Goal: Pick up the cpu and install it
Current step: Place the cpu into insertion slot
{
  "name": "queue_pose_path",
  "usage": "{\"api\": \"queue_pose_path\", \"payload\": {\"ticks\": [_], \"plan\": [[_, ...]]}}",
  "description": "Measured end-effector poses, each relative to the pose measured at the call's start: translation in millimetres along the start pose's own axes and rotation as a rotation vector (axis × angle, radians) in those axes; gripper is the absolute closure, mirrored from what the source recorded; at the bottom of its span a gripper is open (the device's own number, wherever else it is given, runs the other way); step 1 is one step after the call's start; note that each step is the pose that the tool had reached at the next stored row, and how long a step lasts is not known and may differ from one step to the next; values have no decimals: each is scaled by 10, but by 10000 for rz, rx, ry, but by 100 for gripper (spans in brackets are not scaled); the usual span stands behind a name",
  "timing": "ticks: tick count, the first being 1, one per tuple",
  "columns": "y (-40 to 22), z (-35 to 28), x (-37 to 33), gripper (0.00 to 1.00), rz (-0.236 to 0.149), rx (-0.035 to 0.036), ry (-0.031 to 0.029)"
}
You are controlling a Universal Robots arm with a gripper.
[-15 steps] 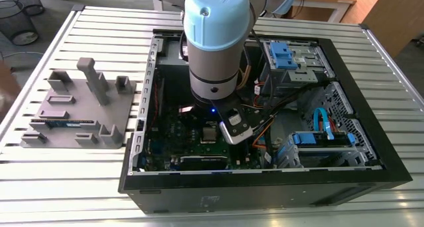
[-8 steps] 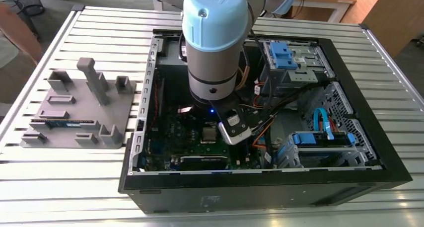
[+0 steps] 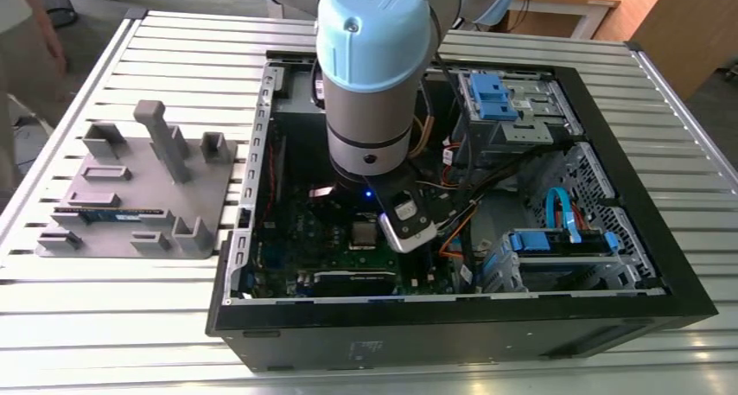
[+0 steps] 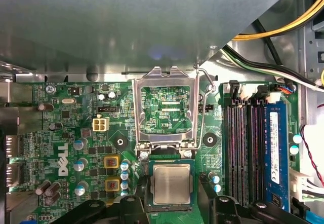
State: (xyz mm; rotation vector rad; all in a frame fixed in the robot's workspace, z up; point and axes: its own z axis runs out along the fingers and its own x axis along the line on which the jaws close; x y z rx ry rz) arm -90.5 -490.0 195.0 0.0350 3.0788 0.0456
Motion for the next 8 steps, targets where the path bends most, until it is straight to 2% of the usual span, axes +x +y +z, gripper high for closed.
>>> {"api": "queue_pose_path", "payload": {"ticks": [8], "plan": [[0,10,0,49,0,1,0]]}}
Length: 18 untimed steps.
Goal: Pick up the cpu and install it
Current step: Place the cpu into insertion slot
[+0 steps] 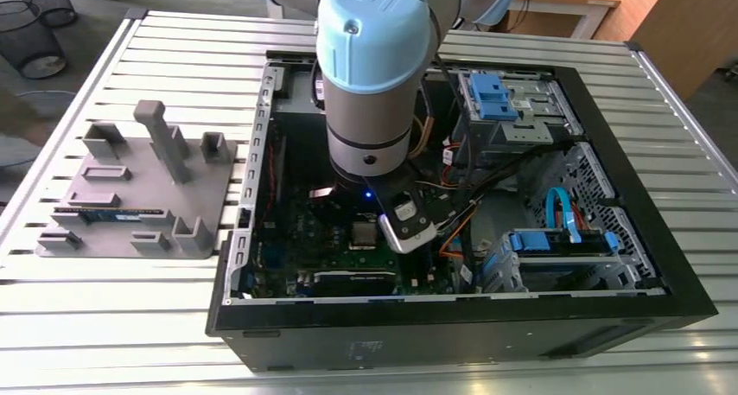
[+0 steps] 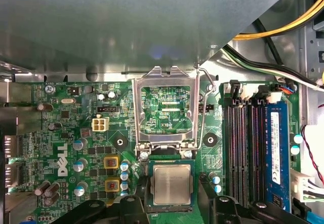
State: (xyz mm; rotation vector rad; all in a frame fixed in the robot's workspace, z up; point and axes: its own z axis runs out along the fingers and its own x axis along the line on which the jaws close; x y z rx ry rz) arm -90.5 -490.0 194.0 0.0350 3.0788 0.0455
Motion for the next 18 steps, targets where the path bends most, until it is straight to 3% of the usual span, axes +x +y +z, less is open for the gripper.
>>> {"api": "queue_pose_path", "payload": {"ticks": [10,11,18], "plan": [[0,3,0,50,0,0,0],[0,3,0,57,0,0,0],[-1,4,1,59,0,4,2]]}}
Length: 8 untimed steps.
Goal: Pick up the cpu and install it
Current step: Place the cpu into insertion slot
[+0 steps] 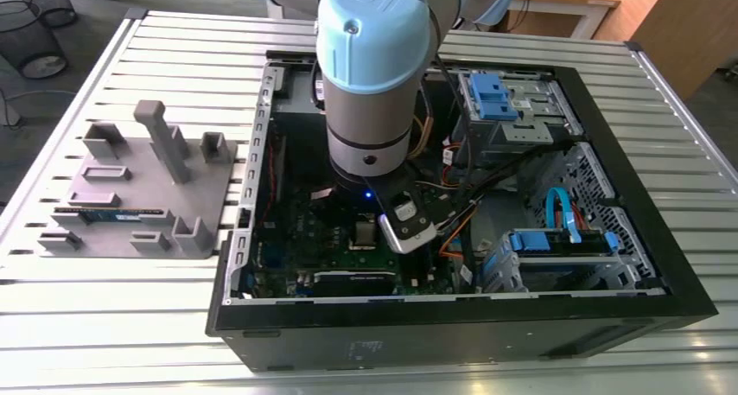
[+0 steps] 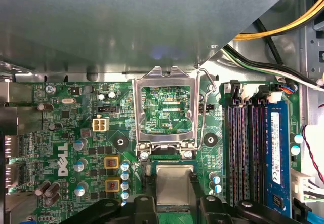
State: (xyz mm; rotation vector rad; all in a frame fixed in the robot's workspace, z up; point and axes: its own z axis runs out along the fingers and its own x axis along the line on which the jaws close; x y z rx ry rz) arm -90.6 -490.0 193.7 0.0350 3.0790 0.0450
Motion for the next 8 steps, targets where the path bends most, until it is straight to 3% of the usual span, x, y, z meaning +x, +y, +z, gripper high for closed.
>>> {"api": "queue_pose_path", "payload": {"ticks": [1,8], "plan": [[0,0,0,65,0,0,0],[0,3,0,65,0,-3,-1]]}}
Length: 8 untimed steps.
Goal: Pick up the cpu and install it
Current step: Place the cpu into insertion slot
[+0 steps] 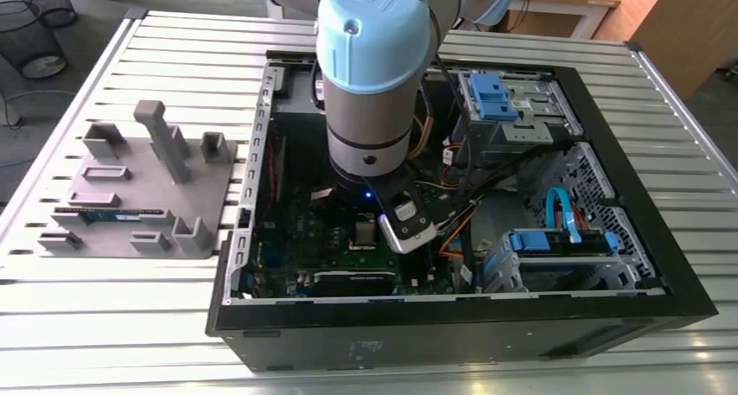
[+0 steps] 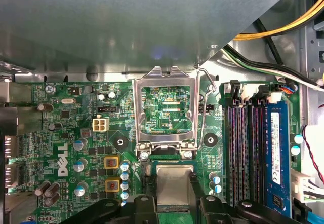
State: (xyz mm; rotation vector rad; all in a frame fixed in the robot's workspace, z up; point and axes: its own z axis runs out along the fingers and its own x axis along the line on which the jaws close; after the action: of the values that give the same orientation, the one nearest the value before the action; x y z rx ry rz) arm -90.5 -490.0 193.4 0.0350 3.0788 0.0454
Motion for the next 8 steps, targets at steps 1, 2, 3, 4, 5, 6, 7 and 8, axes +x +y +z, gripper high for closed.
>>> {"api": "queue_pose_path", "payload": {"ticks": [1,2,3,4,5,6,7,8], "plan": [[0,0,0,65,0,-1,0],[0,1,0,65,0,-2,-2],[0,2,0,64,0,-4,-3],[0,3,0,58,0,-5,-3],[0,4,0,58,-1,-5,-2],[1,4,0,58,0,-5,-2],[0,3,0,52,0,-3,-1],[0,3,0,52,0,-1,-1]]}}
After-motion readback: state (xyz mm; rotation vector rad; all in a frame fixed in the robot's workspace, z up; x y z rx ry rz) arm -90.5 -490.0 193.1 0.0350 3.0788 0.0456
